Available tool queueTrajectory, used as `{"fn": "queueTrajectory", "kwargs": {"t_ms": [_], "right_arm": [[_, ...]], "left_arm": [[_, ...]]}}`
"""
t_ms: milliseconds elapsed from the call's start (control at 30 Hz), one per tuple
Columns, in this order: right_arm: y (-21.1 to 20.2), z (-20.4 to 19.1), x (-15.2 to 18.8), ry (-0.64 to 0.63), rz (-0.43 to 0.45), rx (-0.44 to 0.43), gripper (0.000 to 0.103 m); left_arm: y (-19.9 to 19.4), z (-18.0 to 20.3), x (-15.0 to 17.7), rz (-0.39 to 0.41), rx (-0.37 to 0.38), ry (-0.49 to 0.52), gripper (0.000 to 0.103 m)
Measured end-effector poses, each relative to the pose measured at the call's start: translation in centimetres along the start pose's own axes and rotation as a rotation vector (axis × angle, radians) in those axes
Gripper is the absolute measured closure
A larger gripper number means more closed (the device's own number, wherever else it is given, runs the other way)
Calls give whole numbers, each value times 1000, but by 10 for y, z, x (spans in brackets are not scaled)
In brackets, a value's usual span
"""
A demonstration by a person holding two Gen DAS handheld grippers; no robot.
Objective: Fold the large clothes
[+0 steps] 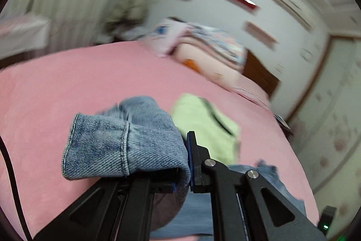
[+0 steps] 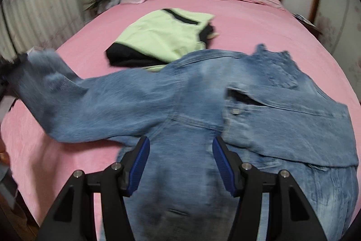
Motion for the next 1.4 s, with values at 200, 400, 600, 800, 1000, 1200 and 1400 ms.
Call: {"fn": "queueTrajectory", "kwargs": {"t_ms": [200, 400, 600, 800, 1000, 1200, 1400], "right_arm": [[-23, 73, 0, 136, 33, 48, 45], [-36, 146, 17, 239, 36, 116, 45], [-36, 197, 45, 299, -8, 157, 45], [-28, 220, 59, 343, -38, 130, 45], [-28, 209, 48, 355, -21, 45, 45], [-37, 169, 27, 255, 7, -35, 45], [-40, 117, 13, 91, 22, -64, 45]], "left_arm": [[31, 134, 44, -129, 151, 194, 97], [90, 219, 150, -385, 160, 354, 96], [105, 238, 234, -571, 142, 493, 60], [68, 235, 234, -565, 205, 485, 34], [26, 226, 190, -510, 247, 420, 24], [-19, 175, 152, -384, 167, 379, 19], [-27, 104, 148, -389, 25, 300, 19]]}}
Point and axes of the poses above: each gripper's, at about its wrist camera, not at the fingertips, and y roughly the way its jaws point, z to its right, x to its underside, the point moved 5 cm from there along y, roughly the way its jaws point
